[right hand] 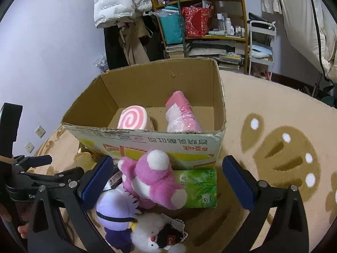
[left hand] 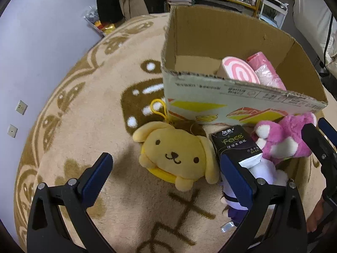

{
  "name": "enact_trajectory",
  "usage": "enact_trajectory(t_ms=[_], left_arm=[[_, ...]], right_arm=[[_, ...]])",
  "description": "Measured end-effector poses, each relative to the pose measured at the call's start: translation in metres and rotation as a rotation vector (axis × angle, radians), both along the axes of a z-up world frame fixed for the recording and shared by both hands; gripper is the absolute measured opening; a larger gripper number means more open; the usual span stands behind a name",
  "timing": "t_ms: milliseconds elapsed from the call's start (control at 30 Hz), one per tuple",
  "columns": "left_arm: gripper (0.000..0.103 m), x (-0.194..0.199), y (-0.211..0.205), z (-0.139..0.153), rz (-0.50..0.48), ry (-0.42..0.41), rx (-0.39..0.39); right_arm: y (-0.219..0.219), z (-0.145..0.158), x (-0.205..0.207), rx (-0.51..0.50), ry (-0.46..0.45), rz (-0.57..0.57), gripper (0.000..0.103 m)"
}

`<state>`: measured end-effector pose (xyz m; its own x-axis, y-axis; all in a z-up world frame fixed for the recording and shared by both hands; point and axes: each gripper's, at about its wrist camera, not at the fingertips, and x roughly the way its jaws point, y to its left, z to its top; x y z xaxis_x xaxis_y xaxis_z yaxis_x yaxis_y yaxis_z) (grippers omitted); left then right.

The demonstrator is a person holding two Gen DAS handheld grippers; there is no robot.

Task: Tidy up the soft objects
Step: 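Grasp the yellow dog plush with left tool while right tool grasps the pink bear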

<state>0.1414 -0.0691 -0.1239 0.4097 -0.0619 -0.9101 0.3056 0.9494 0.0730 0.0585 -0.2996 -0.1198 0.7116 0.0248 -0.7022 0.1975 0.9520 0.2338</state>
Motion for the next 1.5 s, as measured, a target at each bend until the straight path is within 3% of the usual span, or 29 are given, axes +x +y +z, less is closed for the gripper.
enact_trajectory(t_ms=[367,967,1100,1200,1333,1500], left_arm=[[0.101,0.008,-0.007,-0.024,-0.032,0.054,0.055],[0.103,0.027,0.009,-0.041,-0.002,0.118,-0.016],[0.103,0.032,0.015,-0.046,0.003,0.123,-0.036],[0.102,0.034,0.016,-0.047,0.007,0.130,-0.051],[0.090,0.036,0.018,-0.050,0.005,0.146,-0.085],[0.082,0.036,0.018,-0.052,0.003,0.136,-0.097]], right_arm=[[0.000,-0.011,0.003,0.016,0.027,0.006,0.103],[0.007,-0.014,0.007,0.015,0.046,0.035,0.100],[0.008,-0.015,0.008,0.017,0.051,0.038,0.092],[0.008,-0.018,0.009,0.031,0.062,0.051,0.079],[0.007,-0.024,0.010,0.086,0.082,0.080,0.060],[0.008,-0.025,0.009,0.095,0.076,0.090,0.049]])
